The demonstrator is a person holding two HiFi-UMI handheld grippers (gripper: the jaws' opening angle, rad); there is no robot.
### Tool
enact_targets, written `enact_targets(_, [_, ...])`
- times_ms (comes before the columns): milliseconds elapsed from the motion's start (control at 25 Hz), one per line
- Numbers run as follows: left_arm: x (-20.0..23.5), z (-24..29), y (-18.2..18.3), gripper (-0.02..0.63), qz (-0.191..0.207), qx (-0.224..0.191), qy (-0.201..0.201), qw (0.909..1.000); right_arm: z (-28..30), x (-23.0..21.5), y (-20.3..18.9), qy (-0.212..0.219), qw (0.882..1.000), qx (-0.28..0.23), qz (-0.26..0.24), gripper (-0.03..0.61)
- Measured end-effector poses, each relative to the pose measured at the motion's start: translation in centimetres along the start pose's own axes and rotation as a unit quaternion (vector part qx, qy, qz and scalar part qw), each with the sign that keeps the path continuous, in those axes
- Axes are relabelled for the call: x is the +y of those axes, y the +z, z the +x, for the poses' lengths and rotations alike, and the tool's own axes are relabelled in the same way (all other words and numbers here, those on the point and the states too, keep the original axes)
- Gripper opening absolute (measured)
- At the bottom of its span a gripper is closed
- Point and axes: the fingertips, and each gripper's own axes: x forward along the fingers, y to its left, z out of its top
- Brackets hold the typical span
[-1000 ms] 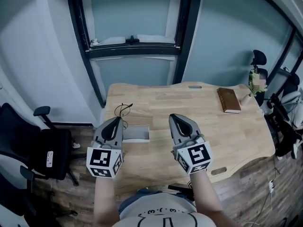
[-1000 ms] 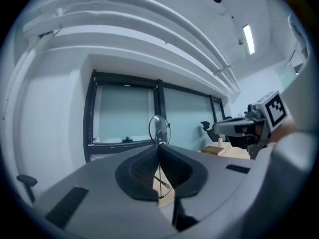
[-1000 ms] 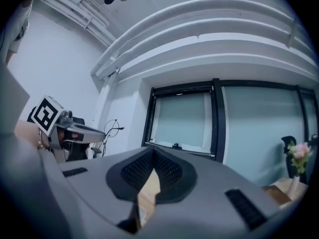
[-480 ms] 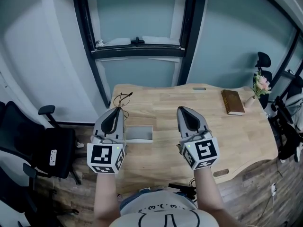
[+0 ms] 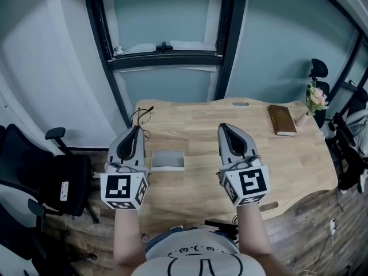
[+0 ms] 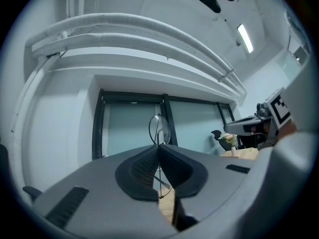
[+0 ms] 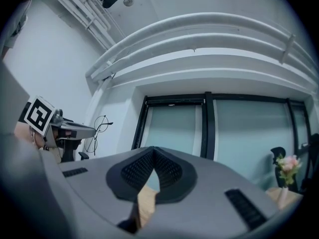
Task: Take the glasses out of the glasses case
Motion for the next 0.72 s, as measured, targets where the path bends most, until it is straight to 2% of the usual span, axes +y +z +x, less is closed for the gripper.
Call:
enact_targets(360, [0.1, -0.5, 0.5, 0.025, 0.009, -0.007, 0.002, 0.9999, -0.9, -0.6, 0.0, -0.023, 1.000, -0.013, 0.013, 0.009])
enact_targets(720, [-0.4, -0.5, 1.0, 0.025, 0.011, -0.014, -0.002, 0.9998, -1.3, -1.1, 0.6, -0.023, 1.000, -0.020, 0.007, 0.009])
